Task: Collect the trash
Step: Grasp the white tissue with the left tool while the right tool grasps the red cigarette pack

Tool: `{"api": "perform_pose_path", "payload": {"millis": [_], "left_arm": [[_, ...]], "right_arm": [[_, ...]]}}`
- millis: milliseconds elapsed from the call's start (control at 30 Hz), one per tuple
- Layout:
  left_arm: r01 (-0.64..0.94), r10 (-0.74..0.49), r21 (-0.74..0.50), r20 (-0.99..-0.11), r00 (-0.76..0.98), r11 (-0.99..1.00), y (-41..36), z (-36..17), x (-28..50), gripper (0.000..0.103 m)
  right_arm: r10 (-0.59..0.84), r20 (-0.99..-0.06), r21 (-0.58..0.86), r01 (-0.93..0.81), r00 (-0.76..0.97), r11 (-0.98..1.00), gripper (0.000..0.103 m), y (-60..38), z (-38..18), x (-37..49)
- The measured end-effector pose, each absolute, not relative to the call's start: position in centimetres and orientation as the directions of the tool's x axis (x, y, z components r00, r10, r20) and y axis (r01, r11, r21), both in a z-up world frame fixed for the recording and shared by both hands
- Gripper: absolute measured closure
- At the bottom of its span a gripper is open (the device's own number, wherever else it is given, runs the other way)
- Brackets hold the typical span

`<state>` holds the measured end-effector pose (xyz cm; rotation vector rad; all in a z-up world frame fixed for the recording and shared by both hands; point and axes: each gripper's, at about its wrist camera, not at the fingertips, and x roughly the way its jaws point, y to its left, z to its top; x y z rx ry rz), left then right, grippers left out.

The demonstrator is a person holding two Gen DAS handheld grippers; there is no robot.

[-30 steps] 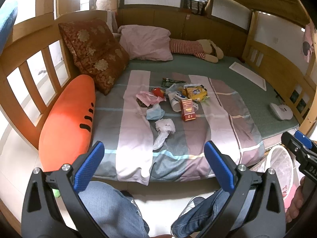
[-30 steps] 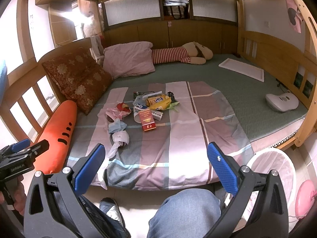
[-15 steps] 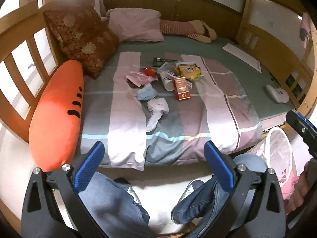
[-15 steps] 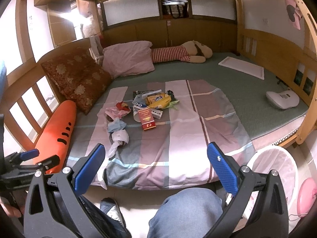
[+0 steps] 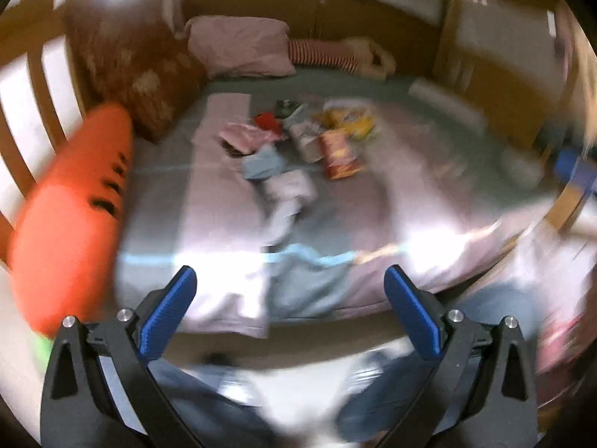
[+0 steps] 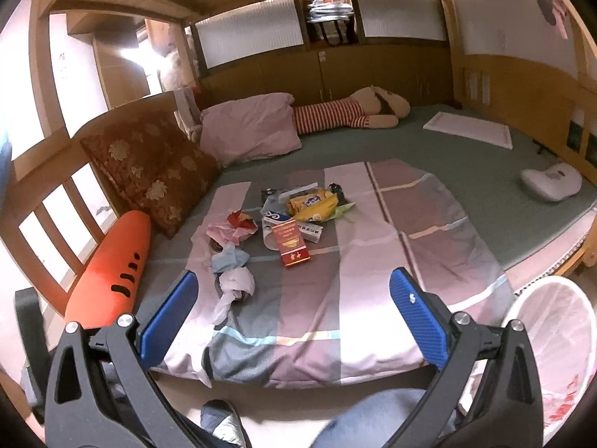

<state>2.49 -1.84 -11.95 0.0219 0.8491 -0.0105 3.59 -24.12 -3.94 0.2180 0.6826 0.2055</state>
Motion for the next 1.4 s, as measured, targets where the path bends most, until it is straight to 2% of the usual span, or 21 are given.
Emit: {"api": "perform_pose_path", "payload": {"millis": [67,200,367,433,500,533,567,600,633,667,700,800,867,933,1000,1133,1233,1300,1333,1400], "left_arm": [[0.012,0.021,0.037,-0.763,0.646,0.999,-2.1,-13.1,3.4,0.003],[0.038,-0.001,0.022,-0.852,0.523,0.999,-2.4,-16.2,8.5,0.004],[0.062,-0.004,0.032,-0.863,0.505,0.998,-3.1,-17.6,14.2,0.004],[0.125,-0.038,0.023,-0.887,0.459,0.992,-4.1,-19.1,17.2,0.011],[0.164,-0.022,0.055,-0.899,0.437,0.985,-4.7,-20.7,19.8,0.017],[0.183,-0.016,0.063,-0.916,0.401,0.981,-4.9,-22.0,21.1,0.025],[0.196,-0.026,0.048,-0.932,0.361,0.980,-5.0,-23.1,21.9,0.044],[0.206,-0.060,0.003,-0.952,0.300,0.979,-4.9,-24.5,23.0,0.054],[0.204,-0.085,-0.029,-0.959,0.271,0.979,-4.7,-25.3,23.6,0.070],[0.195,-0.103,-0.051,-0.959,0.266,0.979,-4.3,-25.5,24.1,0.095],[0.188,-0.134,-0.084,-0.952,0.274,0.979,-3.9,-25.0,24.3,0.097],[0.154,-0.213,-0.163,-0.885,0.413,0.975,-2.0,-19.9,24.0,0.098],[0.146,-0.252,-0.205,-0.825,0.506,0.968,-0.5,-16.3,23.2,0.098],[0.136,-0.263,-0.227,-0.761,0.593,0.964,1.3,-12.9,22.4,0.098],[0.111,-0.262,-0.250,-0.728,0.634,0.962,2.9,-11.6,22.0,0.098],[0.060,-0.250,-0.288,-0.688,0.681,0.956,5.1,-10.5,20.1,0.098],[0.052,-0.262,-0.327,-0.640,0.722,0.944,5.4,-8.8,18.0,0.098],[0.034,-0.216,-0.296,-0.608,0.764,0.955,5.6,-8.0,16.7,0.098],[0.027,-0.202,-0.281,-0.617,0.760,0.959,5.6,-8.0,16.4,0.098],[0.029,-0.250,-0.341,-0.627,0.737,0.940,5.8,-8.3,16.2,0.098]], "right_arm": [[0.251,-0.601,0.248,-0.121,0.759,0.961,0.003,-23.7,-4.8,4.3],[0.251,-0.614,0.220,-0.143,0.748,0.965,0.003,-22.8,-6.5,6.7],[0.276,-0.586,0.255,-0.150,0.762,0.955,0.003,-22.1,-6.3,11.9],[0.280,-0.571,0.266,-0.149,0.772,0.952,0.003,-21.8,-5.7,14.3],[0.277,-0.561,0.265,-0.148,0.780,0.953,0.003,-21.3,-5.3,17.8],[0.274,-0.562,0.260,-0.148,0.780,0.954,0.003,-21.0,-5.4,19.4],[0.272,-0.567,0.256,-0.148,0.777,0.955,0.003,-20.8,-5.5,20.5],[0.265,-0.584,0.243,-0.146,0.768,0.959,0.003,-20.4,-6.1,22.5],[0.259,-0.594,0.234,-0.145,0.762,0.961,0.003,-20.3,-6.5,23.3],[0.256,-0.603,0.223,-0.149,0.756,0.963,0.003,-20.1,-7.1,24.3],[0.250,-0.609,0.200,-0.160,0.753,0.967,0.003,-19.8,-8.1,25.2],[0.184,-0.656,0.122,-0.137,0.732,0.983,0.003,-19.7,-11.4,26.9],[0.236,-0.716,0.178,-0.155,0.657,0.972,0.003,-19.8,-13.2,28.3],[0.227,-0.721,0.135,-0.189,0.655,0.973,0.003,-19.2,-14.3,28.5],[0.212,-0.767,0.086,-0.230,0.606,0.969,0.003,-18.2,-16.6,28.8],[0.288,-0.826,0.147,-0.308,0.485,0.940,0.003,-16.1,-20.5,29.6],[0.328,-0.839,0.189,-0.334,0.433,0.924,0.003,-14.6,-22.2,30.8],[0.334,-0.831,0.182,-0.350,0.444,0.919,0.003,-13.9,-23.0,30.8],[0.342,-0.828,0.187,-0.356,0.445,0.916,0.003,-13.8,-23.4,31.0],[0.352,-0.839,0.196,-0.372,0.416,0.907,0.003,-13.3,-24.5,31.7]]}}
